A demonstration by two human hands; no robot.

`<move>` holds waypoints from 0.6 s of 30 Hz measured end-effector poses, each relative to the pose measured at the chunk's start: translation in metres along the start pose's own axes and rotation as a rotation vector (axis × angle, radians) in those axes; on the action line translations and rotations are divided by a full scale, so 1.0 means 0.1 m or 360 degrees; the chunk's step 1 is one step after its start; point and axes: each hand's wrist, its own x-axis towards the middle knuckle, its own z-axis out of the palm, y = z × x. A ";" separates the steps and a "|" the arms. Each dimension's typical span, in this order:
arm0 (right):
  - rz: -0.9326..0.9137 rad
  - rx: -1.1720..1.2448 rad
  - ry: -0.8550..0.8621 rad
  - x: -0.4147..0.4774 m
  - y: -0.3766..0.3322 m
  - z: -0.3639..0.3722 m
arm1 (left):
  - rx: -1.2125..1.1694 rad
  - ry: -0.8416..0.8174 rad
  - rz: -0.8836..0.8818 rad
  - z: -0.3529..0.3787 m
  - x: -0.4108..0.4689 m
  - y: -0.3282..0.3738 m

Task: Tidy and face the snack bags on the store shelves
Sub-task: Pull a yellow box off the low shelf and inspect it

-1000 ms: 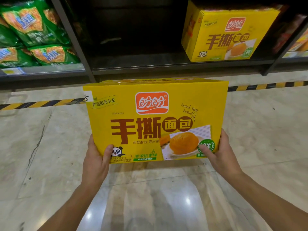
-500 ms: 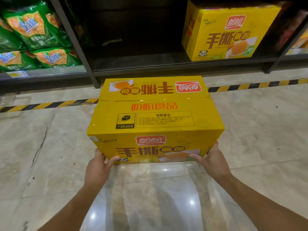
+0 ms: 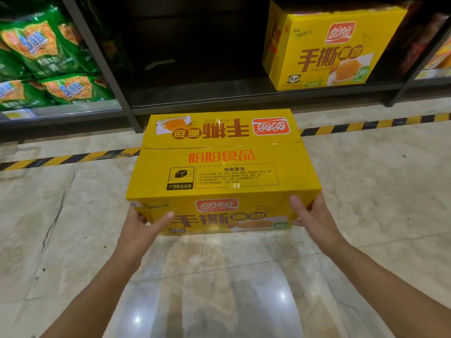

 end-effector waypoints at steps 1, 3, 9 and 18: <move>0.0002 0.0101 0.0015 -0.03 -0.10 0.01 | -0.0190 0.0009 0.0012 0.01 -0.05 0.14; 0.0047 0.0259 0.0052 -0.06 -0.28 0.05 | -0.0505 0.0037 -0.0023 0.03 -0.12 0.38; 0.0173 0.0461 0.0295 -0.01 -0.50 0.19 | -0.0672 0.0323 -0.0135 0.18 -0.07 0.61; 0.0118 0.0503 0.0434 0.16 -0.69 0.31 | -0.0654 0.0381 -0.0104 0.16 0.15 0.74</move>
